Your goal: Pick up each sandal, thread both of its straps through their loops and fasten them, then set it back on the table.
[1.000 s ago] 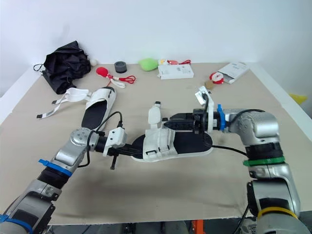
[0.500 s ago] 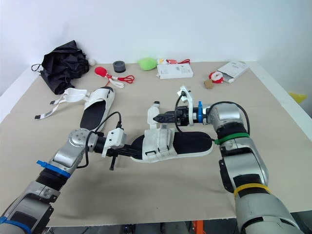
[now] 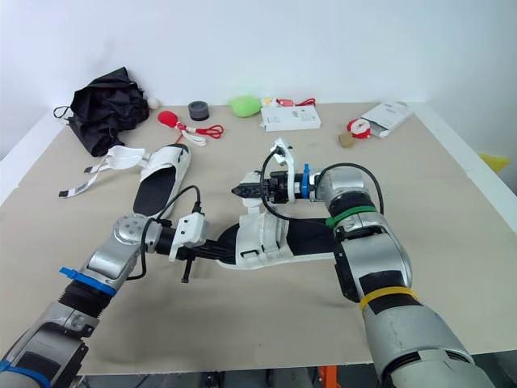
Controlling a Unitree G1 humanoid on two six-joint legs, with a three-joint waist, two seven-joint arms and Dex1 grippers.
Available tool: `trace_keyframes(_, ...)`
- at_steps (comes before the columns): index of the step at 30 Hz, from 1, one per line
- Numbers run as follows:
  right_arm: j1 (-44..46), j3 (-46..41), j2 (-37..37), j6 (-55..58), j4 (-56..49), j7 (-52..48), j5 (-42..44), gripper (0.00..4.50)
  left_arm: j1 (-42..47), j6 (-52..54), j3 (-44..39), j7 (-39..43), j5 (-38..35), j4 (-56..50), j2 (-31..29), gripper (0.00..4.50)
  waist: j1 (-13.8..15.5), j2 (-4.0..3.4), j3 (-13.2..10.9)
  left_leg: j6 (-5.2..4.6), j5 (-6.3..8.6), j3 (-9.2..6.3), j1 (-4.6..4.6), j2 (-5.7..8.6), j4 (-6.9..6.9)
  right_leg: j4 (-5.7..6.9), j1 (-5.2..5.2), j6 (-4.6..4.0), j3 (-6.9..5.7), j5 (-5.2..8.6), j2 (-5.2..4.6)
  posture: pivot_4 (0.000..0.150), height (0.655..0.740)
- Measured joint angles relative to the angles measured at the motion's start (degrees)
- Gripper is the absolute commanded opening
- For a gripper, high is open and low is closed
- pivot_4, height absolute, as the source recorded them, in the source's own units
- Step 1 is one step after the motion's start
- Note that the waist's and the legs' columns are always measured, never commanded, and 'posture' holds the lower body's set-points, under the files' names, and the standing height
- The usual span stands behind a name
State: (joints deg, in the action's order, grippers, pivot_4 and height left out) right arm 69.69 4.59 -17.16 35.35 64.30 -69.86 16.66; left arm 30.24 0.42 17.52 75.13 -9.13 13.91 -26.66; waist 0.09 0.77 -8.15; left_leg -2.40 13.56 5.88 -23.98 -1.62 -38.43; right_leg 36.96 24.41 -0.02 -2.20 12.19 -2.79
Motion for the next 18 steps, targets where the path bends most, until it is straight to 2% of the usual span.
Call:
trace_keyframes(7,2.2,-5.9,2.0,-4.5,5.4,7.4,-0.2,4.45,-0.9,0.0,-0.1,-0.5,0.0,-0.7,-0.1,0.0,-0.1,0.0,0.0,0.02,0.0,0.01,0.01,0.0,0.01,0.0,0.0,-0.01,0.0,0.0,-0.1,0.15,0.74)
trace_keyframes(8,2.5,-7.0,2.1,-4.7,5.9,8.6,-0.2,4.22,-1.0,0.1,-0.1,-0.6,0.0,-0.9,-0.1,0.0,-0.1,0.0,0.0,0.02,0.0,0.01,0.01,0.0,0.01,0.0,0.0,-0.02,-0.01,0.01,-0.1,0.15,0.74)
trace_keyframes(10,2.9,-8.6,2.3,-5.4,6.3,9.9,-0.1,3.68,-1.3,0.1,-0.1,-0.9,0.0,-1.2,-0.2,0.0,-0.1,0.0,0.0,0.03,0.0,0.0,0.01,0.0,0.02,0.0,0.0,-0.03,-0.01,0.02,-0.1,0.15,0.74)
trace_keyframes(12,3.0,-9.8,2.5,-6.0,6.4,10.0,-0.1,2.63,-1.5,0.2,-0.2,-1.0,0.0,-1.5,-0.2,0.0,-0.1,0.0,0.0,0.03,0.01,0.0,0.01,0.0,0.02,0.0,0.0,-0.03,-0.01,0.02,-0.1,0.15,0.74)
trace_keyframes(13,3.0,-9.9,2.6,-6.3,6.4,10.0,-0.1,2.39,-1.6,0.5,-0.2,-1.0,0.0,-1.7,-0.2,0.0,-0.1,0.0,0.0,0.03,0.01,0.0,0.01,0.0,0.02,0.0,0.0,-0.02,-0.01,0.02,-0.1,0.15,0.74)
trace_keyframes(15,3.0,-10.1,2.7,-6.7,6.4,10.0,-0.2,1.26,-1.7,0.7,-0.3,-1.1,0.0,-2.0,-0.3,0.0,-0.1,0.0,0.0,0.03,0.01,0.01,0.01,0.0,0.02,0.0,0.0,-0.02,-0.01,0.02,-0.09,0.15,0.74)
trace_keyframes(17,3.0,-10.2,2.8,-6.8,6.4,10.0,-0.4,0.3,-1.9,0.8,-0.4,-1.2,0.0,-2.2,-0.3,0.0,-0.2,0.0,0.0,0.03,0.01,0.0,0.01,0.0,0.02,0.0,0.0,-0.03,-0.01,0.02,-0.09,0.15,0.74)
trace_keyframes(18,3.0,-10.3,2.8,-6.8,6.4,10.0,-0.5,0.06,-2.0,0.8,-0.4,-1.3,0.0,-2.3,-0.3,0.0,-0.2,0.0,0.0,0.03,0.01,0.0,0.01,0.0,0.02,0.0,0.0,-0.03,-0.01,0.02,-0.09,0.15,0.74)
